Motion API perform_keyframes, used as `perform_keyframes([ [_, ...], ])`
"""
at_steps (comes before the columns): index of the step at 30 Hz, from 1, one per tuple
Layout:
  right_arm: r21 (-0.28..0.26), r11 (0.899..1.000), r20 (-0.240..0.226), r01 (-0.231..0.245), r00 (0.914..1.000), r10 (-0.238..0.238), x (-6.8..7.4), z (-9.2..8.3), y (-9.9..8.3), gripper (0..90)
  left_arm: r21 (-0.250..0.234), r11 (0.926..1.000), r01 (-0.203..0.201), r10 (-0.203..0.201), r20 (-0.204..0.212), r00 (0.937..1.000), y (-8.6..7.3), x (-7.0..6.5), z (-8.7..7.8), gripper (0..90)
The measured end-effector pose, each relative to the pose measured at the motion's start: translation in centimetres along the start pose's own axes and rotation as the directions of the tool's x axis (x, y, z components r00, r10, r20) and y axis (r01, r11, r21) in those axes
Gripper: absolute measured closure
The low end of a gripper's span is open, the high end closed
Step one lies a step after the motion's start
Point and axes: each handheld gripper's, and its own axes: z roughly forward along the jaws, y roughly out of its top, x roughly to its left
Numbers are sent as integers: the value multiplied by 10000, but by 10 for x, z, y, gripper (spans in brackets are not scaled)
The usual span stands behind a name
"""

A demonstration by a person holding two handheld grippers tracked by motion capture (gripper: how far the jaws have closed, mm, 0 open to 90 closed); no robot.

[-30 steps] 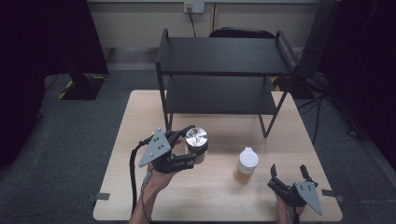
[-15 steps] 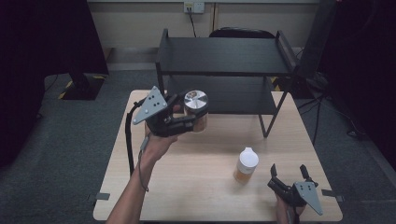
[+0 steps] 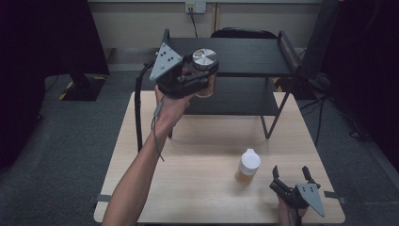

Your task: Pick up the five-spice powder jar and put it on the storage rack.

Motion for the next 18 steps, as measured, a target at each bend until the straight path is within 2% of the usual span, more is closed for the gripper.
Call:
perform_keyframes([
  [4,6,10000,-8,-7,10000,7,0,0,0,2,-38,9997,253,-255,-763,9968,2,-4,16,352],
  [8,2,10000,-50,-3,10000,3,-1,0,0,2,33,9992,400,-393,-1192,9921,4,-2,35,352],
  [13,3,10000,-86,-11,10000,11,-1,0,0,2,122,9987,498,-472,-1612,9858,4,2,53,352],
  [18,4,10000,-132,-5,9999,5,-2,0,0,2,292,9970,715,-651,-1807,9814,5,6,71,352],
])
